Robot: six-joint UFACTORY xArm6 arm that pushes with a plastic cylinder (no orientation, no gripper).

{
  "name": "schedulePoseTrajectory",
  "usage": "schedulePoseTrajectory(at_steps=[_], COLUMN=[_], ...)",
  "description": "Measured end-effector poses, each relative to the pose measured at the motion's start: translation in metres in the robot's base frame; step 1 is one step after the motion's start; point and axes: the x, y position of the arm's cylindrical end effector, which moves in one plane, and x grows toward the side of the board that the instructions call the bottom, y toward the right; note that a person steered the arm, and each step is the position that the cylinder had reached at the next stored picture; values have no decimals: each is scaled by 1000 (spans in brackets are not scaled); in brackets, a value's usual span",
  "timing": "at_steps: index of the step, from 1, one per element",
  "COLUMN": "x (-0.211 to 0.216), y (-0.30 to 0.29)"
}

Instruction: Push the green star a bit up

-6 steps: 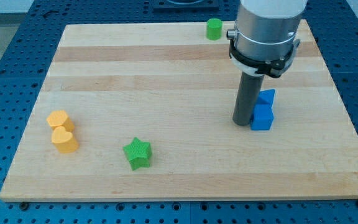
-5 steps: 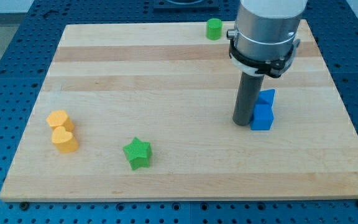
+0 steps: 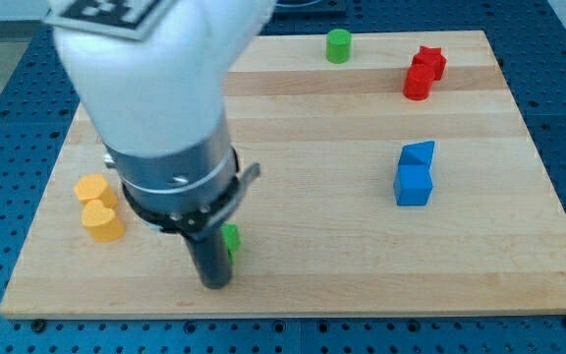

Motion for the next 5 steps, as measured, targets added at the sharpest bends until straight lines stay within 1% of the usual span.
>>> schedulePoseTrajectory(at_steps=[1, 2, 3, 4, 5], x=[-7, -22, -29, -9, -6], y=[-18, -32, -31, -28, -19])
